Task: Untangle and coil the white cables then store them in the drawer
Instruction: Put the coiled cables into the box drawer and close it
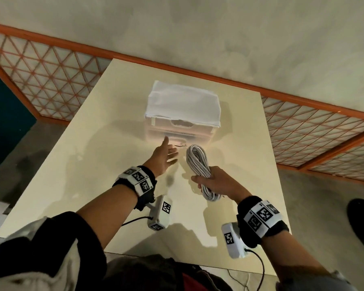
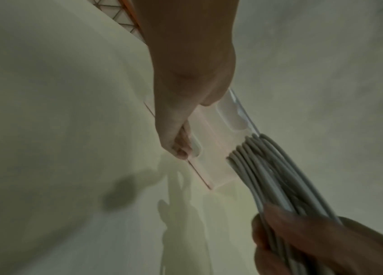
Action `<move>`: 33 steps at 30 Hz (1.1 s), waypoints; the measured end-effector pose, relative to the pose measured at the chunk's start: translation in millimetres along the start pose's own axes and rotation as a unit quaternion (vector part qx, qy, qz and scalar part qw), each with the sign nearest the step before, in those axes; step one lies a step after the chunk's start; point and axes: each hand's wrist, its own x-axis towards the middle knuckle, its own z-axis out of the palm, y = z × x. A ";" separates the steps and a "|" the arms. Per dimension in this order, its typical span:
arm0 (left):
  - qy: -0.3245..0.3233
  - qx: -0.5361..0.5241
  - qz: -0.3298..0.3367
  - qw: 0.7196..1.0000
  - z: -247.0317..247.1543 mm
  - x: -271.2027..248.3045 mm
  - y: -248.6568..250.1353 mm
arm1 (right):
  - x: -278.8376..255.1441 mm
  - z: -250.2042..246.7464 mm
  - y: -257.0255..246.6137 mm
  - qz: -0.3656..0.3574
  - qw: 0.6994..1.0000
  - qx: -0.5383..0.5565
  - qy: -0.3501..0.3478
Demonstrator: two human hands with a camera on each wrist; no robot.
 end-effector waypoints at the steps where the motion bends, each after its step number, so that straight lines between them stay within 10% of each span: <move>1: 0.014 -0.017 0.000 1.000 2.2 5.2 0.0 | 0.7 -2.5 3.3 0.006 1.000 0.000 0.000; 22: 0.062 -0.091 0.001 0.994 5.1 39.6 -30.0 | 39.7 -51.0 -19.9 -0.055 0.992 -0.103 -0.041; 33: 0.025 -0.054 -0.009 0.998 -15.9 7.0 -45.7 | 112.9 -27.4 -46.7 -0.096 0.903 -0.414 -0.067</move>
